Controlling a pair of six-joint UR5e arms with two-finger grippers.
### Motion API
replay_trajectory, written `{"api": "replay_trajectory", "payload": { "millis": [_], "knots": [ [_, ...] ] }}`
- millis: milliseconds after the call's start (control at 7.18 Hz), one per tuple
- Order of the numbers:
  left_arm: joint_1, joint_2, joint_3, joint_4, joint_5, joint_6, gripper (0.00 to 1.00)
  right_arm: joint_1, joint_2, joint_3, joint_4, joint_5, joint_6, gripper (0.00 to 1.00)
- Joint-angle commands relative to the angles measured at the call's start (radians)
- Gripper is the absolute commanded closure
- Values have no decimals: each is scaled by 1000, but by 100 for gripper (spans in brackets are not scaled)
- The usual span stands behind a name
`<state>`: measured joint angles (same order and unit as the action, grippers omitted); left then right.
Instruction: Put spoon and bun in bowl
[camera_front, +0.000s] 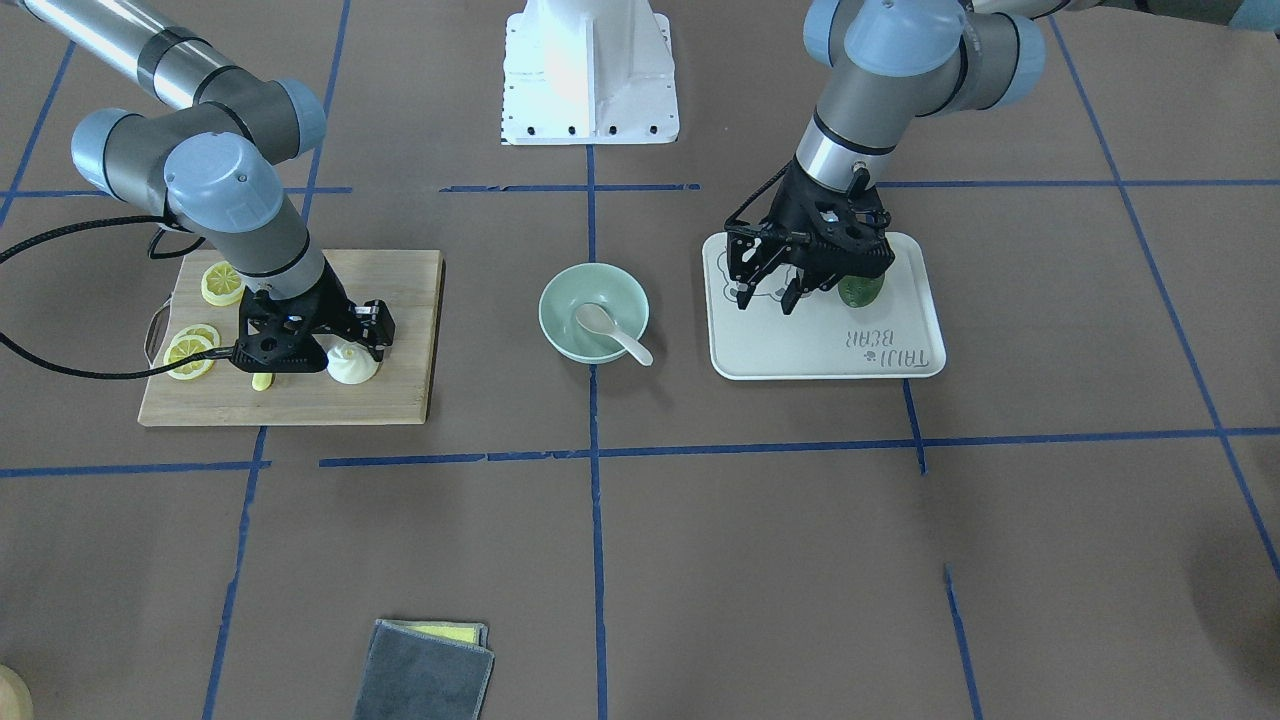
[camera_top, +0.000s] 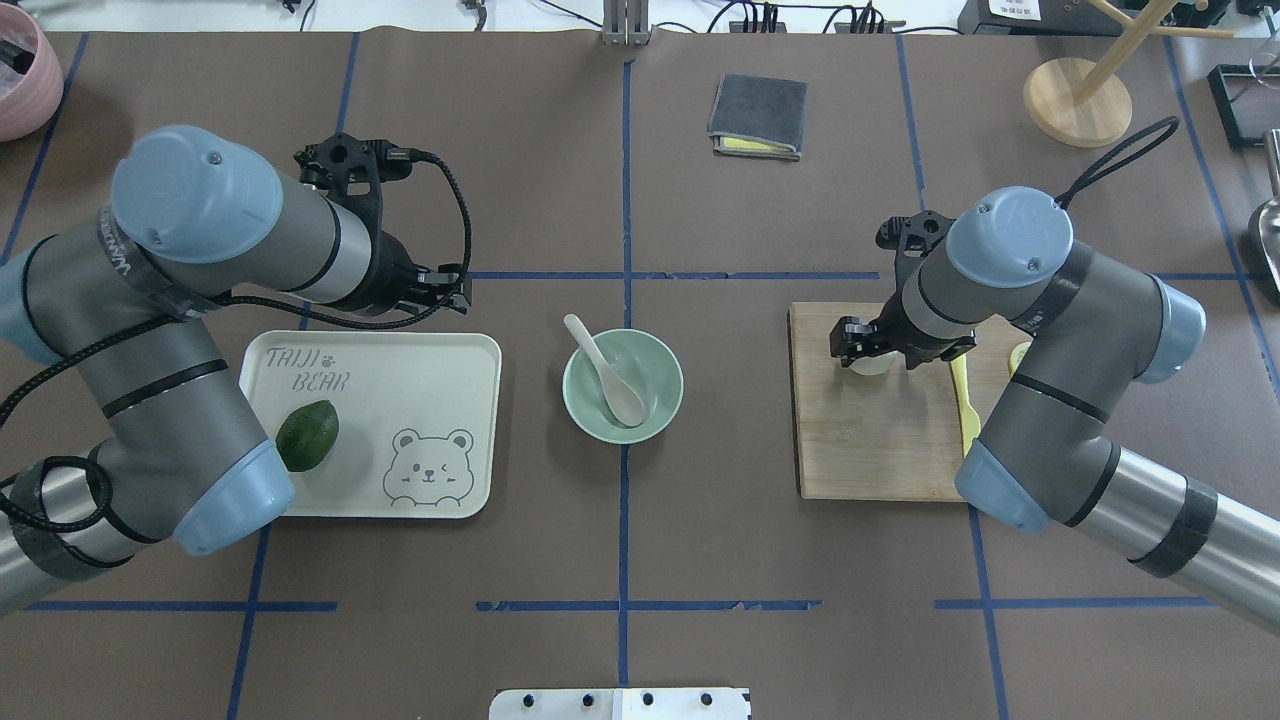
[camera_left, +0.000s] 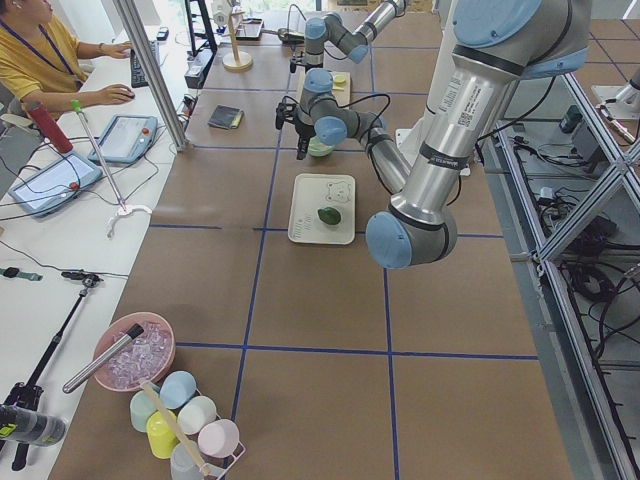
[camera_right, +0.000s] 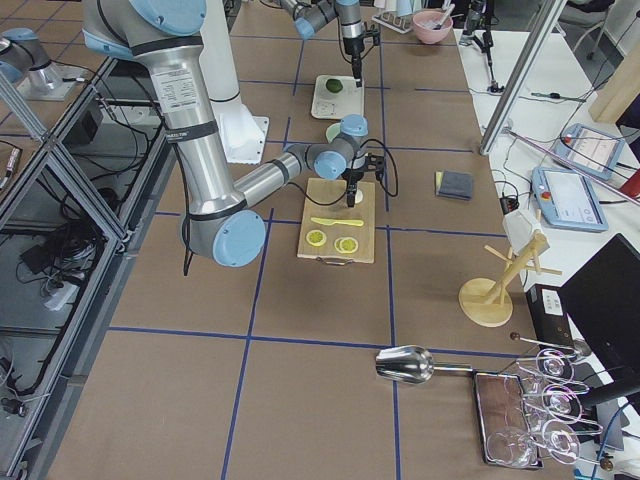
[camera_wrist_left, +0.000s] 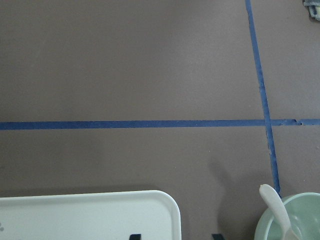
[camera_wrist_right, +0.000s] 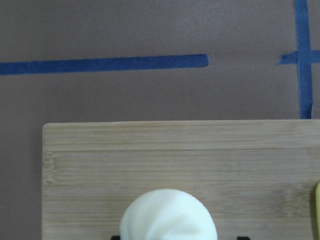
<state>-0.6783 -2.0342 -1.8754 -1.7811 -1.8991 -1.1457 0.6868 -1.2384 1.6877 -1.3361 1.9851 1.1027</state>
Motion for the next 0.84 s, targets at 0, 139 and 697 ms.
{"api": "replay_trajectory", "payload": {
  "millis": [0,139,697],
  "knots": [
    [0,0,-1,2,0,-2,42,-1,4,1,0,0,0,73],
    [0,0,-1,2,0,-3,42,-1,7,7,0,0,0,82],
    [-12,3,-24,2,0,-2,42,-10,107,67,-3,9,177,80]
  ]
}}
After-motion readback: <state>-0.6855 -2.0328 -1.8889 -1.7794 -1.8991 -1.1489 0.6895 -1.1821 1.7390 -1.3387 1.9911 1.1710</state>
